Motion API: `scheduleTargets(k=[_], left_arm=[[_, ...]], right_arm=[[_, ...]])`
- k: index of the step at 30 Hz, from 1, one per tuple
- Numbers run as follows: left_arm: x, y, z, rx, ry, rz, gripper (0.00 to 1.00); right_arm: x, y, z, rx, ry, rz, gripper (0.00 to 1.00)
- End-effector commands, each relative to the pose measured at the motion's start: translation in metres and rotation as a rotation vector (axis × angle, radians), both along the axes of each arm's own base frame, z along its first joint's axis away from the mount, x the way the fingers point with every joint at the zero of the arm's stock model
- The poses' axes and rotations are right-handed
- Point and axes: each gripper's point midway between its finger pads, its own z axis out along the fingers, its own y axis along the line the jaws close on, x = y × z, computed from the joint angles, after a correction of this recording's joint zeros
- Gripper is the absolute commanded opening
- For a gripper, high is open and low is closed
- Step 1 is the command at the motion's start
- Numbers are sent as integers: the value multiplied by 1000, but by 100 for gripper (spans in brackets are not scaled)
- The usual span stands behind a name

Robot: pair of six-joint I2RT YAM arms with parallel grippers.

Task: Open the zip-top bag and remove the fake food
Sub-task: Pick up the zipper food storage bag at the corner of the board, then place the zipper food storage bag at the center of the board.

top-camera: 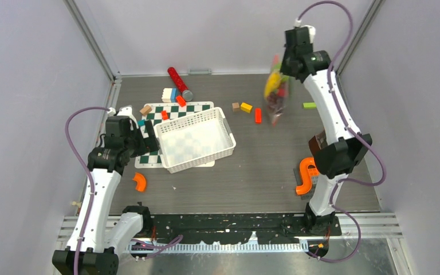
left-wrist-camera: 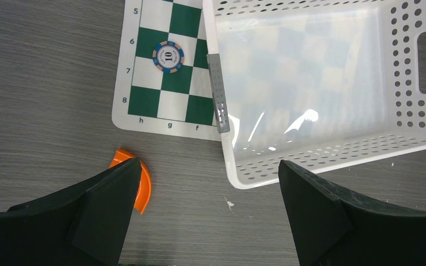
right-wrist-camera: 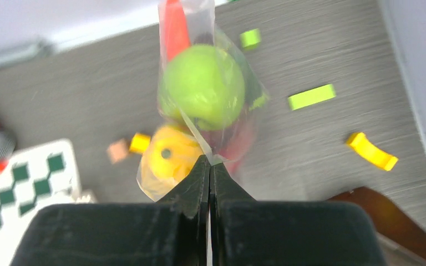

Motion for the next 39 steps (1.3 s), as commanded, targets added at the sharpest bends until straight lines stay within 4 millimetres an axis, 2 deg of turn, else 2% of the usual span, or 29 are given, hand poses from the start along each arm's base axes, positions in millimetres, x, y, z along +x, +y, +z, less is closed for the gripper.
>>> scheduleTargets(k=[1,2,3,4,5,6,7,8,11,12,14,16,20,21,22,23,24,25,26,27,28,29,30,31,32,33,34,36,39], left_arm=[[2,4,7,11,-24,12,98],[2,4,8,12,-29,16,98],[1,6,8,15,-32,23,98],[1,7,9,17,-35,30,98],[0,8,10,20,-42,36,98],[0,8,10,19,-45,36,98],[0,7,11,18,-48,34,98],[0,7,11,16,-50,33,98],[0,6,11,14,-51,31,99],[0,7,11,14,-51,32,99],[0,7,12,14,-55,34,99],[0,7,13,14,-59,33,97],[0,7,14,14,-65,37,92],[0,8,14,15,-66,39,90],[0,8,14,15,-64,40,89],[0,8,14,15,-66,40,89],[0,7,14,14,-66,40,88],[0,8,14,14,-66,41,88],[0,8,15,12,-68,42,88],[0,7,15,9,-70,41,88],[1,7,15,7,-71,40,88],[1,6,16,2,-75,37,88],[1,3,17,-6,-77,28,90],[1,1,17,-16,-79,17,94],[2,-2,18,-27,-83,7,95],[3,-4,19,-36,-88,-3,96],[3,-10,21,-57,-93,-28,98],[5,-17,25,-82,-103,-59,100],[9,-36,40,-155,-126,-142,100]], right_arm=[[-55,52,49,-40,-80,171,0],[-65,70,48,-47,-77,215,0],[-78,76,46,-62,-64,245,0],[-89,90,44,-78,-56,283,0],[-103,91,40,-99,-40,291,0],[-115,105,38,-107,-34,330,0],[-127,104,33,-122,-20,335,0],[-138,115,31,-123,-17,363,0],[-172,123,19,-142,4,401,0],[-181,122,21,-131,-7,400,0],[-199,122,5,-154,28,414,0],[-215,129,4,-136,23,447,0],[-251,147,-24,-77,83,571,0],[-258,149,-25,-43,80,582,0],[-270,155,-38,-33,116,620,0],[-277,157,-38,8,108,627,0],[-288,161,-53,22,148,660,0],[-296,167,-52,78,137,665,0],[-308,171,-72,101,193,696,0],[-313,179,-73,166,186,700,1],[-328,186,-92,188,243,740,1],[-333,197,-94,248,240,742,5],[-348,203,-112,253,286,775,10],[-360,211,-123,265,307,788,26],[-364,214,-129,270,322,774,35],[-368,212,-135,237,319,765,50],[-369,211,-137,232,320,739,61],[-367,198,-137,186,304,678,73],[-345,170,-115,145,180,531,90]])
